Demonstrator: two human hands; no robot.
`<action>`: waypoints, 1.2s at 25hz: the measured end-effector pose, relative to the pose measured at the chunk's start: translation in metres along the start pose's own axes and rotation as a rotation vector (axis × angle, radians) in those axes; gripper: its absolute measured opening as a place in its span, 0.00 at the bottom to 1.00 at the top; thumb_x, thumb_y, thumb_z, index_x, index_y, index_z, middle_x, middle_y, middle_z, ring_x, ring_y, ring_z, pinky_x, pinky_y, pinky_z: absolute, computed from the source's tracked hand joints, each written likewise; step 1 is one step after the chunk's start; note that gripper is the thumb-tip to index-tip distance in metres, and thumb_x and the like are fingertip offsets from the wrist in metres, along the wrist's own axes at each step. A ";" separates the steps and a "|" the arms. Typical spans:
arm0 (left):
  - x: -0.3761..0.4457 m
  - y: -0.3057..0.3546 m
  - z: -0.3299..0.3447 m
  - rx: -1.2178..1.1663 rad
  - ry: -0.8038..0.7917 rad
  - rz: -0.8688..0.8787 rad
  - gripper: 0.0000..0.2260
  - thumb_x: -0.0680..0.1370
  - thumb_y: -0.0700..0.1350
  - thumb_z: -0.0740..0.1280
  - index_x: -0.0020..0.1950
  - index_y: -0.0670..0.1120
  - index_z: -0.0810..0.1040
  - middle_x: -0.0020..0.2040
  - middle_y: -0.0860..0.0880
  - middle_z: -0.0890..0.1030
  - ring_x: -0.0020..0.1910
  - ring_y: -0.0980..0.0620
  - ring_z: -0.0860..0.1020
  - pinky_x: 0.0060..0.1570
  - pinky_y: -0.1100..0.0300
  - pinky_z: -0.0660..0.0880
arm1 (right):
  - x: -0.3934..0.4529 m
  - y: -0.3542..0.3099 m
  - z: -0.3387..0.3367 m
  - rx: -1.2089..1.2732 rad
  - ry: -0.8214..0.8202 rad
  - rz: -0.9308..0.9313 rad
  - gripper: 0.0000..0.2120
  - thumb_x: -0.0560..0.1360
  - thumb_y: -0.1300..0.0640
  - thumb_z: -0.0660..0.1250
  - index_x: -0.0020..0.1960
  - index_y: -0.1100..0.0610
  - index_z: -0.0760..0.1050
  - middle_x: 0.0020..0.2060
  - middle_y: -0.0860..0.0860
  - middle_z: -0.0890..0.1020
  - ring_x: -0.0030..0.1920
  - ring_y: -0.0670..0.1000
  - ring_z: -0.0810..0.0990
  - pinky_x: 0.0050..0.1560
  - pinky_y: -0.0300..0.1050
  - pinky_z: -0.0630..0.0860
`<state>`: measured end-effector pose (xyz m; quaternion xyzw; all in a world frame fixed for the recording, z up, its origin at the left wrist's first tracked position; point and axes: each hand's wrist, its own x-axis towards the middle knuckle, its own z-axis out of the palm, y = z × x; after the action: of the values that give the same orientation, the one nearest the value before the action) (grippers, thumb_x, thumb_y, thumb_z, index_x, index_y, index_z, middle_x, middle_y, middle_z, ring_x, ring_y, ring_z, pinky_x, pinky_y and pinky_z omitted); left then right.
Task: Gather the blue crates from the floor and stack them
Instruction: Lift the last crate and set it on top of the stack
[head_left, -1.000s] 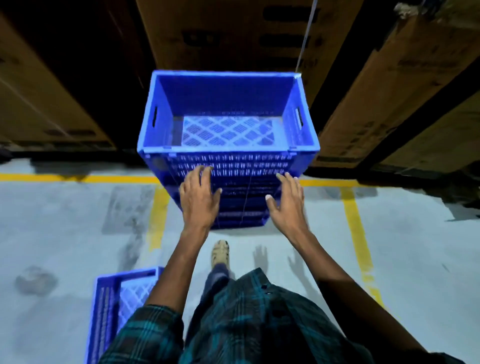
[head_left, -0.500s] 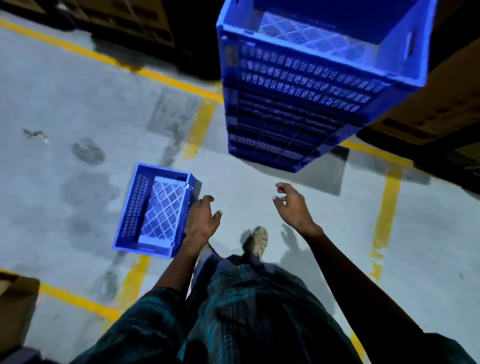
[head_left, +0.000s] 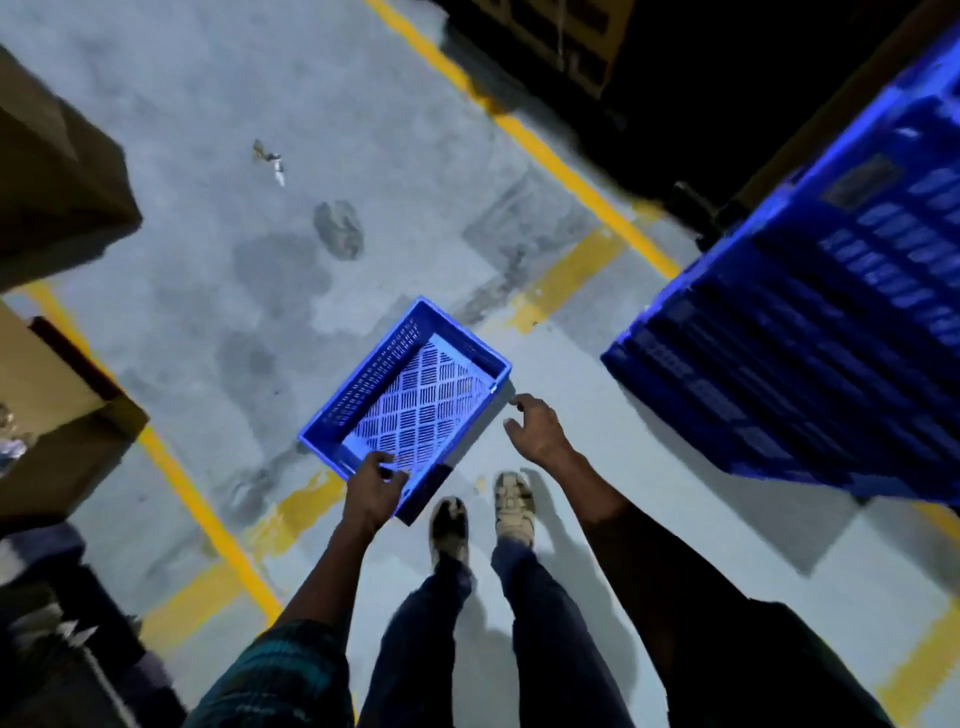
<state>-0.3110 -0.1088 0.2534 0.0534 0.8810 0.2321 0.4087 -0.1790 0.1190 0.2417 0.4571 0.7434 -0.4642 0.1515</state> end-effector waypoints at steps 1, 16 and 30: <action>0.022 -0.008 0.001 -0.079 0.040 -0.044 0.15 0.77 0.43 0.71 0.61 0.39 0.75 0.49 0.40 0.81 0.52 0.40 0.81 0.49 0.53 0.73 | 0.027 -0.004 0.010 -0.027 -0.029 -0.024 0.21 0.76 0.59 0.65 0.69 0.61 0.71 0.64 0.62 0.76 0.63 0.61 0.76 0.59 0.48 0.72; 0.282 -0.245 0.133 -0.367 0.439 -0.579 0.40 0.68 0.50 0.77 0.72 0.39 0.62 0.67 0.36 0.72 0.65 0.31 0.73 0.63 0.35 0.71 | 0.371 0.074 0.208 -0.521 0.257 -0.036 0.38 0.74 0.52 0.66 0.77 0.62 0.53 0.78 0.59 0.56 0.78 0.61 0.53 0.73 0.62 0.56; 0.274 -0.282 0.105 -0.943 0.475 -0.723 0.36 0.59 0.55 0.77 0.60 0.43 0.65 0.57 0.39 0.78 0.54 0.41 0.81 0.57 0.39 0.78 | 0.349 0.031 0.153 -0.173 0.163 0.092 0.30 0.69 0.43 0.71 0.63 0.56 0.63 0.59 0.60 0.76 0.60 0.64 0.76 0.60 0.57 0.67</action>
<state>-0.3873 -0.2423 -0.1233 -0.4859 0.7131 0.4477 0.2344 -0.3707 0.1852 -0.0820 0.5124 0.7687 -0.3519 0.1507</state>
